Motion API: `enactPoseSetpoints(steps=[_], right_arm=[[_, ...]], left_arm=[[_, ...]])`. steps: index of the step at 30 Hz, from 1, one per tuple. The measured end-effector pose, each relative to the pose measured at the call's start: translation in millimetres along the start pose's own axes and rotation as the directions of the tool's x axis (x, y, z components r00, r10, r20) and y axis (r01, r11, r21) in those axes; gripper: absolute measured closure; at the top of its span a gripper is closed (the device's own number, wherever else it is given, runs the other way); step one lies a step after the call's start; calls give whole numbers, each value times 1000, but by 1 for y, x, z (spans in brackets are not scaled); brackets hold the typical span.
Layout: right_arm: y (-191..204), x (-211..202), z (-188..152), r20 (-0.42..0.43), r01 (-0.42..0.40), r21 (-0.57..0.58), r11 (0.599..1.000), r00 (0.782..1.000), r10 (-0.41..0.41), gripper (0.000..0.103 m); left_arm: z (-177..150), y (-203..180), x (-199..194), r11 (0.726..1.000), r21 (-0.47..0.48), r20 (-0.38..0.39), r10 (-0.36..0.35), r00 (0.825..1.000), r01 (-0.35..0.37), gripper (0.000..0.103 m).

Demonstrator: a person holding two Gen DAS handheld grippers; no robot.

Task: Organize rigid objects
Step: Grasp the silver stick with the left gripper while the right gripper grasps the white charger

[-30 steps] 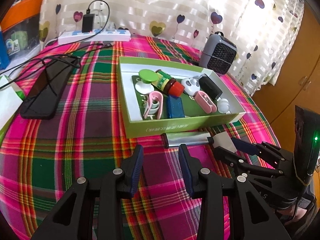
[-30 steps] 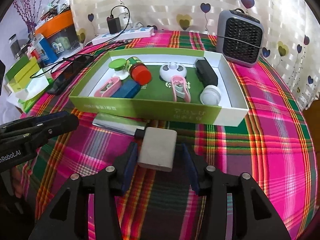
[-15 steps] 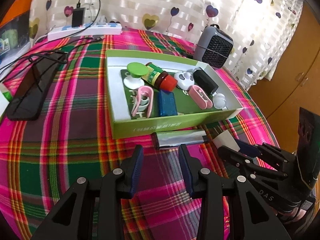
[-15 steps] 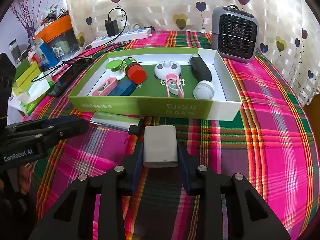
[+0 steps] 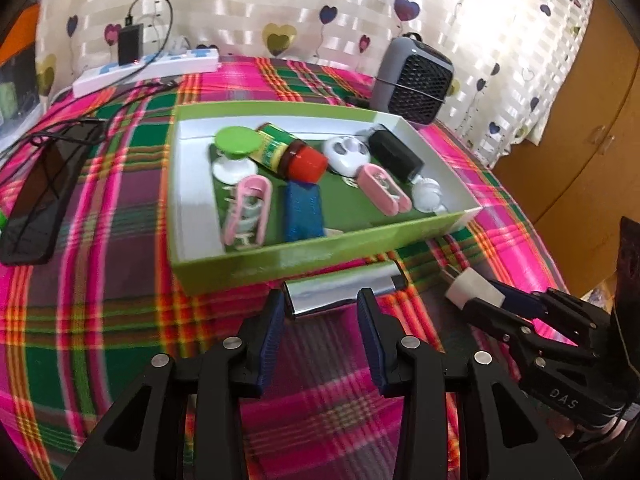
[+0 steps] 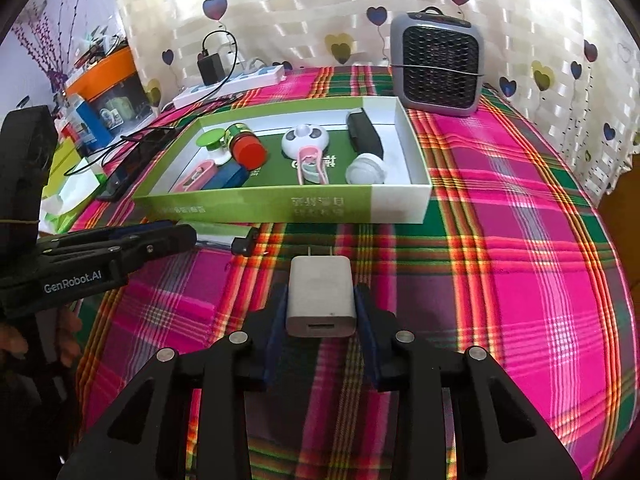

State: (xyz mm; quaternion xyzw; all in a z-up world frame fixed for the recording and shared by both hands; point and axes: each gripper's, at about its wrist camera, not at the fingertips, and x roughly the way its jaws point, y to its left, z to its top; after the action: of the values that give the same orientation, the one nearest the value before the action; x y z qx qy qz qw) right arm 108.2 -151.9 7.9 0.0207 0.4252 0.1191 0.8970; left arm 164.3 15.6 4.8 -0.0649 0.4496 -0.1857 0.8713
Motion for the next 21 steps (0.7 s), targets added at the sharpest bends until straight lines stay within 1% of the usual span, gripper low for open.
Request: enactPoseSetpoints(steps=[2,4,11,17,19,21], right_arm=[[-3,-2,-1,5,-4,6,1000,1000,4,68],[-6,-4,-1,9,-1,11,1000,1000,1,68],[-16,-8,-6,12,12,29,1000,1000,-12,68],[-19,-10,-8,9,21,25,999,1000,-22,68],[-19,-10,-9,9,30,20,999,1000,-30,68],[-20,-10,-10,10,46,12,999,999,-46,68]], left_arm=[[-3,-6,0,1000,5,-7,-26,1000,26,68],[-6,-12,0,999,17,-12,-28,1000,29,67],[-19,-37,-3,995,73,-34,-71,997,73,67],[-24,-48,-2,991,111,-56,-74,996,80,67],[-23,-48,-5,990,120,-47,-75,996,80,67],[-20,-48,-8,990,126,-29,-60,998,63,67]])
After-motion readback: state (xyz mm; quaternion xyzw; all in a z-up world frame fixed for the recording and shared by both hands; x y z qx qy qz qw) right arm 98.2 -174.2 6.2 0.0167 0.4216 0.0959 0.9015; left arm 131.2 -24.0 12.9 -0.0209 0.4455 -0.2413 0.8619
